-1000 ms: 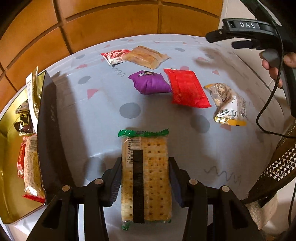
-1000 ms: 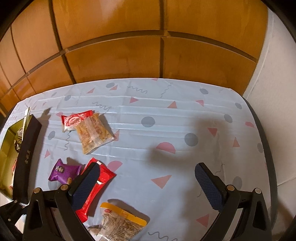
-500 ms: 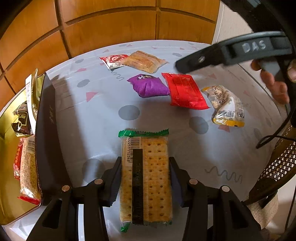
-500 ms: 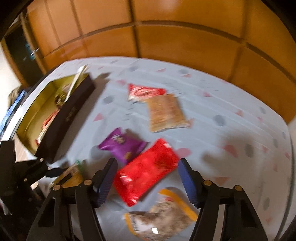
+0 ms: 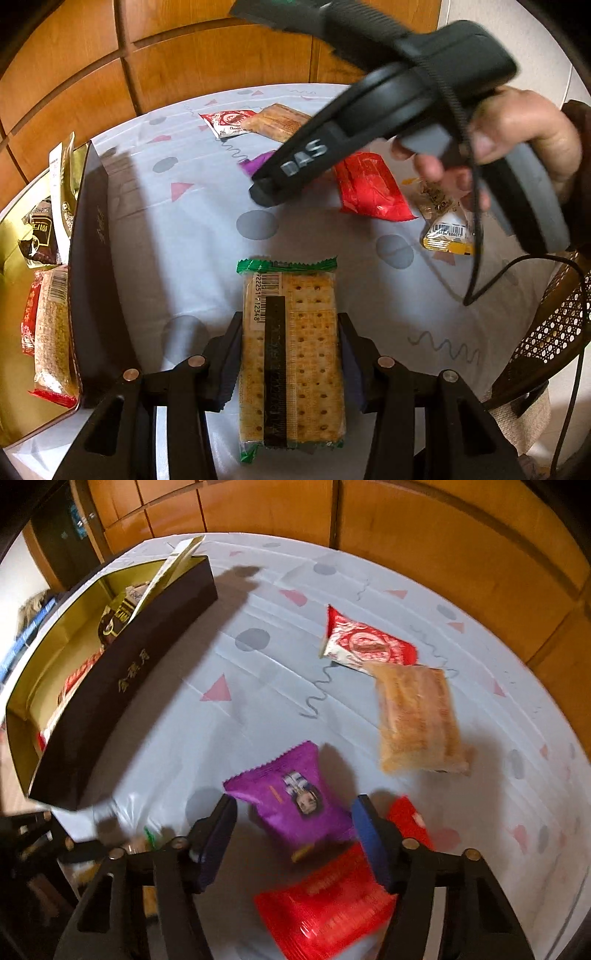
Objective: Organize snacks
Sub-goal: 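Hold the wafer bar with the left gripper while the right gripper grasps the purple pouch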
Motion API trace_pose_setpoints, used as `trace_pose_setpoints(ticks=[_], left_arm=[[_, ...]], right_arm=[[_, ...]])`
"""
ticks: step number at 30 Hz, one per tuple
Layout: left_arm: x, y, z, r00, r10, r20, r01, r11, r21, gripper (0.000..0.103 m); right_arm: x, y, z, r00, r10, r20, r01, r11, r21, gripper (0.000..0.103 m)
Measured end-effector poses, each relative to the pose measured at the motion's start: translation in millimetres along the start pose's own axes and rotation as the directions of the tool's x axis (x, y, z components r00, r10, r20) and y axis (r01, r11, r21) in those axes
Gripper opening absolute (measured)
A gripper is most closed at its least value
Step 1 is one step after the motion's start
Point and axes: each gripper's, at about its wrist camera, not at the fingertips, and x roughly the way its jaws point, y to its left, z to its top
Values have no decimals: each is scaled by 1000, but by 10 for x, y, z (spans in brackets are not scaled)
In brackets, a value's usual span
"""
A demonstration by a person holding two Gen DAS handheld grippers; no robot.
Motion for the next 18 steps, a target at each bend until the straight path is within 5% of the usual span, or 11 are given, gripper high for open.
trace_pose_setpoints(ticks=[7,10,18], left_arm=[[13,21,4,1000,-11,5,11,1000,-6,48],[15,35,2,1000,-17,6,17,1000,-9,48],[20,66,-11,1000,-20,9,20,1000,-10,48]], right_arm=[[120,-16,66,999,38,4,-39,997,74,57],[113,-48,72,996,85,4,-85,991,103,70],[99,-7,89,997,77,-12,-75,992,101,72]])
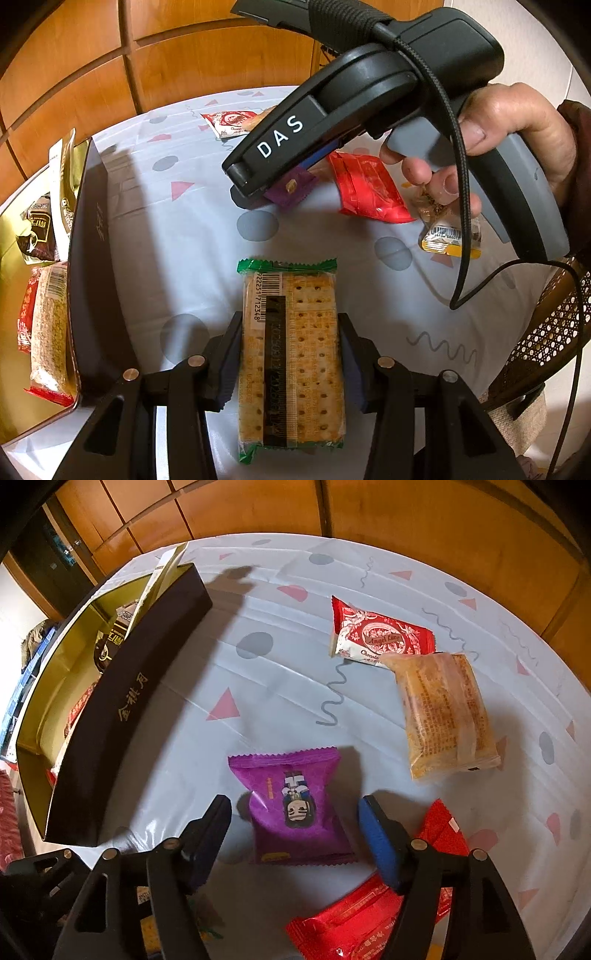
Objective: Organize snacks
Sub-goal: 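Hold the wafer bar with the left gripper while the right gripper grasps the purple pouch, then carry the wafer bar into the tin and release it with the left gripper while the right holds the pouch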
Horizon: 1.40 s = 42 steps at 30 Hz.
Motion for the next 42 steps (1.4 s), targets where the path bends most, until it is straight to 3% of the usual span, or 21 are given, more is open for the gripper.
trace_pose_setpoints(ticks=[3,5,6,7,13,19,24,27,29,31,34,36,39,42], left_arm=[[1,-1,-1,1000,0,0,0,1000,1,48],[-3,-2,-9,1000,3,2,-3,1000,4,48],[-6,-8,-11,1000,6,3,-6,1000,7,48],[-9,-15,-13,1000,9,4,-9,1000,12,48],[-66,-33,-17,1000,4,0,-4,1000,29,47],[-321,36,-54,997,-75,35,74,997,35,47],[-740,186,-83,979,-174,103,174,985,10,47],[-1074,426,-34,954,-245,173,260,963,-74,47],[-1285,668,21,938,-252,236,291,945,-146,47],[-1445,968,90,932,-219,290,290,928,-234,47],[-1544,1534,165,944,-93,316,222,888,-402,47],[-1520,1802,183,960,-8,281,147,866,-478,47],[-1355,2248,204,977,78,199,56,806,-590,47],[-1137,2543,283,980,161,118,-51,773,-633,47]], right_arm=[[22,-5,20,1000,3,2,-3,1000,4,70],[40,-18,8,1000,-2,0,2,1000,8,63],[51,-24,1,999,-36,0,36,999,7,50],[46,-37,-5,999,-54,1,54,998,10,45],[46,-130,-2,999,-34,-1,34,998,47,44],[49,-77,-6,998,-63,12,63,998,22,45],[43,-48,-45,996,-80,29,80,997,12,44],[22,-35,-88,995,-86,40,86,996,7,45],[17,-19,-105,995,-90,45,90,996,4,45],[26,-18,-98,994,-99,47,99,995,-2,45],[37,36,-103,990,-130,49,131,991,-14,45],[32,52,-115,989,-139,53,140,990,-13,45],[24,60,-123,988,-143,60,143,990,-7,45],[21,101,-134,985,-159,67,160,987,-15,45]])
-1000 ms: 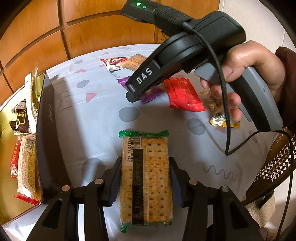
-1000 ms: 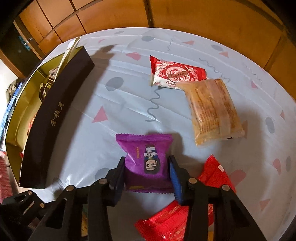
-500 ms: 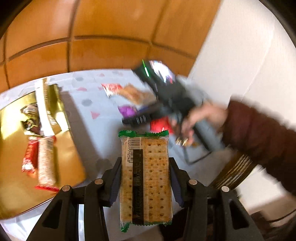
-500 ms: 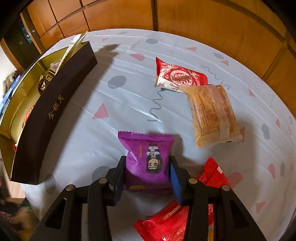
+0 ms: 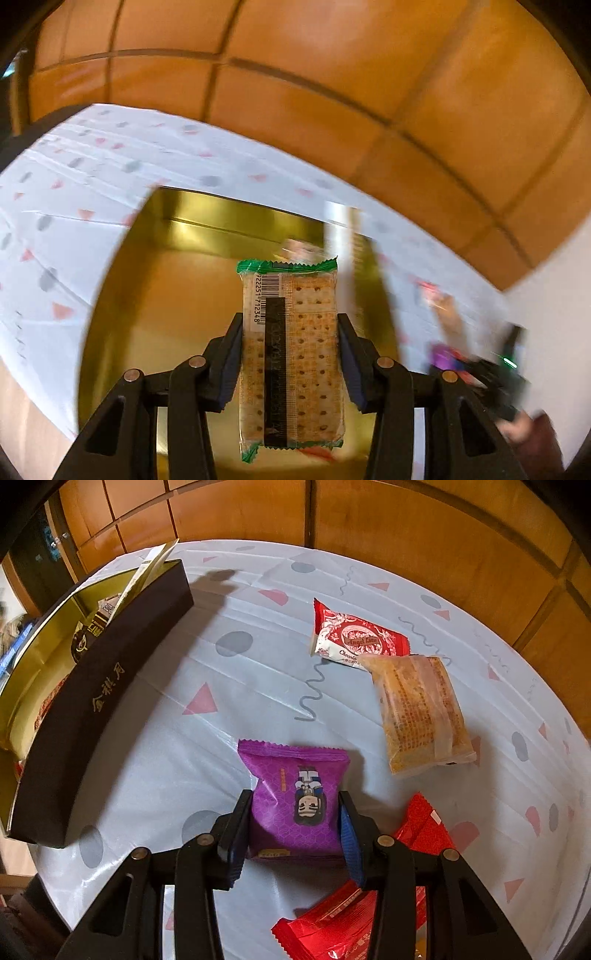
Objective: Organize snacks
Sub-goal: 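Carry the wafer bar into the tin and release it with the left gripper while the right holds the pouch, then carry the purple pouch into the tin and release it with the right gripper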
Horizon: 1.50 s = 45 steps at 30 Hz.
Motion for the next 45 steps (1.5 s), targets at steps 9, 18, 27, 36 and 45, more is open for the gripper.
trace_pose_setpoints(ticks=[9,18,27,36,45], left_arm=[[784,123,437,995,55,-83,-58,997,-42,48],[666,103,394,991,121,-63,-127,988,-89,48],[164,-199,-212,990,142,5,-142,990,10,48],[-134,-322,-563,985,152,76,-158,984,83,48],[-263,-307,-754,980,172,102,-184,976,114,48]], right_arm=[[-15,-5,8,1000,-9,-1,9,1000,15,45],[-10,-22,0,1000,-10,14,10,999,43,46],[-28,28,-28,998,-49,33,48,997,55,45],[-55,122,-23,991,-127,30,123,986,108,40],[-149,192,-57,997,-64,34,55,972,229,40]])
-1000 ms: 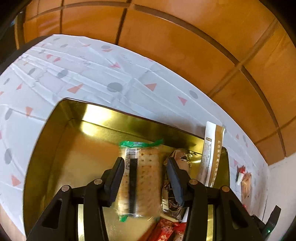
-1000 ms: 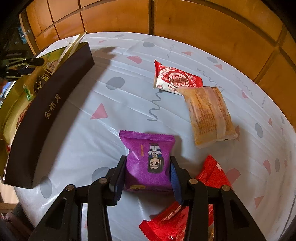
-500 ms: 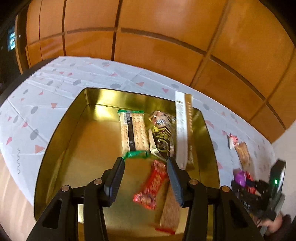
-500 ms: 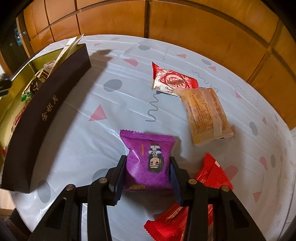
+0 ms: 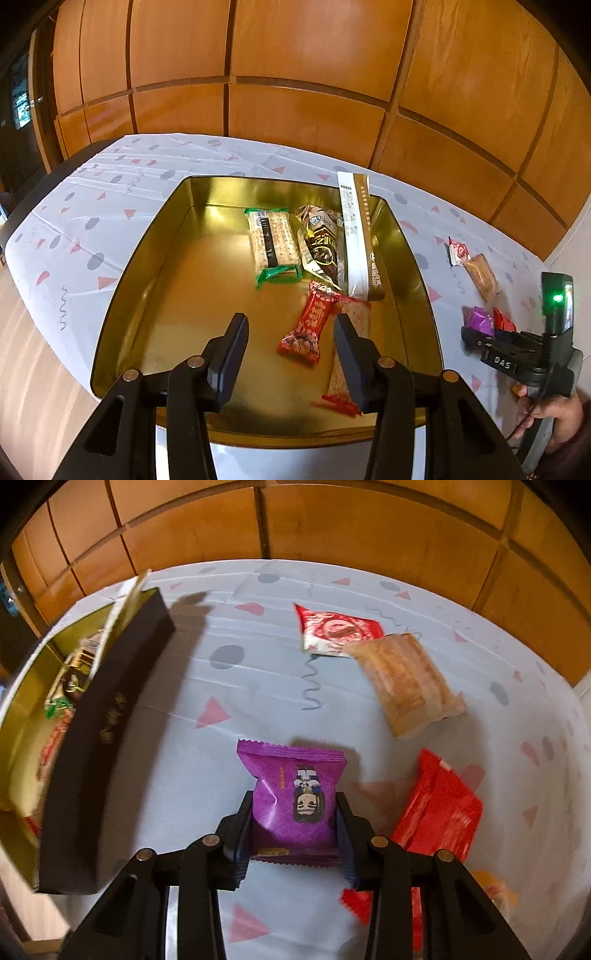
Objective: Organize snacks
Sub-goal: 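Carry the purple pouch into the tin and release it with the right gripper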
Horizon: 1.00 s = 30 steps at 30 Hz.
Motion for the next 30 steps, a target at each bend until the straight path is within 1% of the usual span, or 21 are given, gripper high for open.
trace_pose_setpoints(ticks=[8,13,16,22,26,30], left_arm=[[-29,36,-33,1000,-5,2,5,1000,-12,48],[-24,135,-49,1000,4,4,-4,999,-43,48],[-33,235,-42,1000,17,9,-16,998,-68,48],[-35,428,-29,999,46,16,-44,992,-120,48],[-6,482,-51,999,49,5,-48,990,-132,48],[28,482,-77,999,47,-6,-47,991,-129,48]], right_arm=[[-344,166,-53,993,85,86,-89,995,39,40],[-631,314,-45,977,154,149,-160,987,28,40],[-747,460,-53,967,190,167,-193,981,-1,40],[-862,833,-47,939,293,178,-285,956,-73,40],[-839,1132,-29,931,328,160,-309,942,-131,40],[-761,1316,-29,933,335,134,-312,935,-169,43]])
